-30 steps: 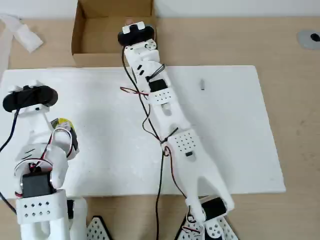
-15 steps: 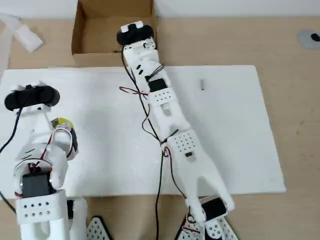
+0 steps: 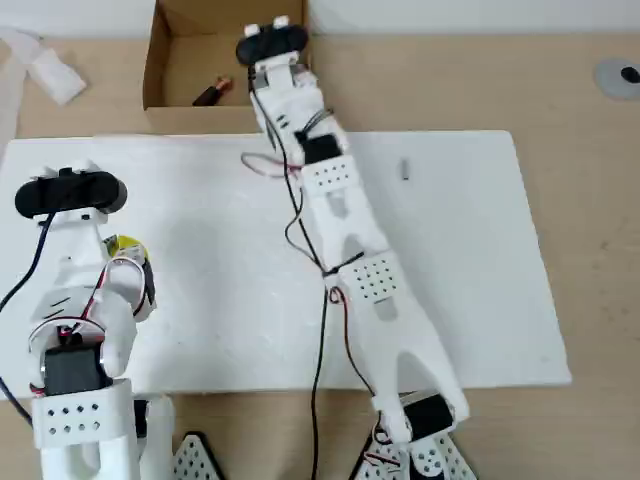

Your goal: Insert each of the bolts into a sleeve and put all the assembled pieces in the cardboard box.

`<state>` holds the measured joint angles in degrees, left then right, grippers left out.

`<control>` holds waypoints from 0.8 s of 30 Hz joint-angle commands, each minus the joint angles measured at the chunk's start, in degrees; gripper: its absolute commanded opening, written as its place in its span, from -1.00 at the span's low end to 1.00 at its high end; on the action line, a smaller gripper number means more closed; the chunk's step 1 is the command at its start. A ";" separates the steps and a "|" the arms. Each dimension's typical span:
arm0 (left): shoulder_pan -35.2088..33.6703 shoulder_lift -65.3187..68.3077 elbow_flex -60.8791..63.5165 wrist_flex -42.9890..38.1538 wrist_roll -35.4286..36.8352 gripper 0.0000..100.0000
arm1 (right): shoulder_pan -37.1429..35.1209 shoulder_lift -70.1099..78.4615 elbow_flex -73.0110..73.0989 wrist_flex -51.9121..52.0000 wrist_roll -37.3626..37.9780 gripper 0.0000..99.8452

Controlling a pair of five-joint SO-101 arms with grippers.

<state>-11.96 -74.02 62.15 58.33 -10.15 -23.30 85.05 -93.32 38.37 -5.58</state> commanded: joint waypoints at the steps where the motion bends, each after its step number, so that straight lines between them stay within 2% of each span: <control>1: -0.97 -0.31 -3.34 0.09 -0.26 -0.99 | 1.54 -11.47 -2.15 6.24 -0.44 -0.64; 16: -0.97 -0.31 -3.25 0.00 -0.26 -0.99 | 5.49 -36.35 -2.24 49.14 -0.09 -0.64; 22: -0.97 -0.31 -3.25 0.09 -0.26 -0.99 | 8.22 -44.44 -1.89 63.30 1.05 -0.64; 24: -0.97 -0.31 -3.25 0.09 -0.26 -0.99 | 9.27 -46.20 -1.19 64.09 2.55 -0.64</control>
<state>-11.96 -74.02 62.15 58.33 -10.15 -16.00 45.23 -93.41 100.18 -4.62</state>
